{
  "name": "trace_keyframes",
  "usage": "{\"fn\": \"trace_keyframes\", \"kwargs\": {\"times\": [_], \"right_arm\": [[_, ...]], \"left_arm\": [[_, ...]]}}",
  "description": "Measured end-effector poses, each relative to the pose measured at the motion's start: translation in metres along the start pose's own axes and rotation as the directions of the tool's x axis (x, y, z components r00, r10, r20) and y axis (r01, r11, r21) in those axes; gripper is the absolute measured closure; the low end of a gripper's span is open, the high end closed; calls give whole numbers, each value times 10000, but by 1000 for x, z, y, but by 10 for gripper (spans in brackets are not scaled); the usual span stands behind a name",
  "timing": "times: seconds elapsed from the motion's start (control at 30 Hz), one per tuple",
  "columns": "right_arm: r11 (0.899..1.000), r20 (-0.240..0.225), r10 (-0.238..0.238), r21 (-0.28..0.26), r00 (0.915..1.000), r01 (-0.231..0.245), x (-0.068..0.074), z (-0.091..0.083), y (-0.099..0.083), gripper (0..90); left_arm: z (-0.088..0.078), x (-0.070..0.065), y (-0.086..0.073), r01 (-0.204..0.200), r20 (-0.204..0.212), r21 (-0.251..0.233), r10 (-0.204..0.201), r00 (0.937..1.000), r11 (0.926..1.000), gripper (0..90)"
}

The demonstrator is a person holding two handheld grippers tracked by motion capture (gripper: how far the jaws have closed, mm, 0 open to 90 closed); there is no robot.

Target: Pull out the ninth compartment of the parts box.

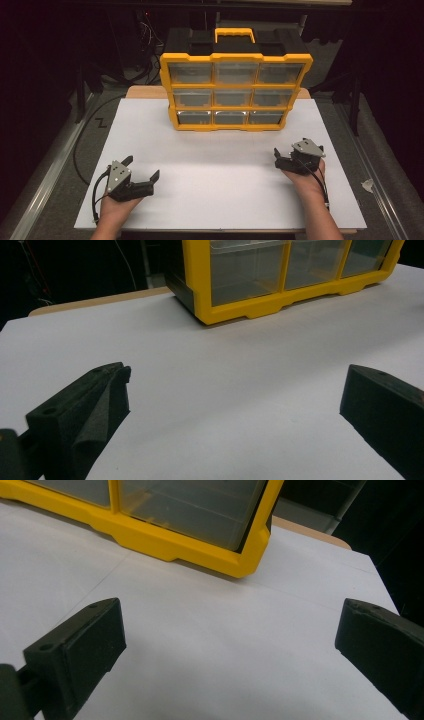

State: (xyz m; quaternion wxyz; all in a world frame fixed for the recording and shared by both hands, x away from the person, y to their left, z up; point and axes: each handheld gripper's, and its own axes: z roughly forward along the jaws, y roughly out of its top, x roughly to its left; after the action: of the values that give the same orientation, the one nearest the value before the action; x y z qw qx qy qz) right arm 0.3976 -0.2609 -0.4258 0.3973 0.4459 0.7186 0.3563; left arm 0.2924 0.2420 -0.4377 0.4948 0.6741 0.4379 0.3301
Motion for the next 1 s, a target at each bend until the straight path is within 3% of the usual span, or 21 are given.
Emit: {"fn": "trace_keyframes", "kwargs": {"times": [0.13,0.23,0.37,0.6,0.63,0.67,0.8,0.87,0.9,0.97,1.0], "right_arm": [[9979,186,-637,97,9978,635,3,0,0,12],[9964,171,-835,173,9964,832,4,2,-1,12],[9897,198,-1406,309,9899,1400,9,3,-2,12],[9754,359,-2189,329,9751,2178,14,0,0,12],[9679,433,-2500,373,9673,2485,17,-1,1,11],[9679,433,-2500,373,9673,2485,17,-1,1,11],[9470,475,-3194,524,9464,3170,22,0,0,11],[9435,466,-3296,527,9430,3272,23,0,1,10],[9333,487,-3579,514,9325,3555,25,-1,1,10],[9272,608,-3733,575,9257,3701,27,-2,1,10],[9198,688,-3915,559,9176,3883,28,-2,2,11]], "left_arm": [[1,0,0,14,92,-60,-14,10000,10000,2],[2,1,1,86,79,-144,-85,9999,9999,2],[3,3,0,299,125,-47,-298,9995,9995,2],[0,3,0,114,209,-84,-112,9997,9999,2],[1,2,0,78,190,-57,-77,9998,10000,2],[1,2,0,78,190,-57,-77,9998,10000,2],[3,2,-1,-79,170,29,78,9998,10000,2],[2,2,-1,-112,178,16,112,9998,9999,2],[2,2,-1,-131,173,-9,132,9998,9999,2],[2,2,-1,-114,174,-3,114,9998,9999,2],[2,2,-1,-121,172,6,121,9998,9999,2]]}}
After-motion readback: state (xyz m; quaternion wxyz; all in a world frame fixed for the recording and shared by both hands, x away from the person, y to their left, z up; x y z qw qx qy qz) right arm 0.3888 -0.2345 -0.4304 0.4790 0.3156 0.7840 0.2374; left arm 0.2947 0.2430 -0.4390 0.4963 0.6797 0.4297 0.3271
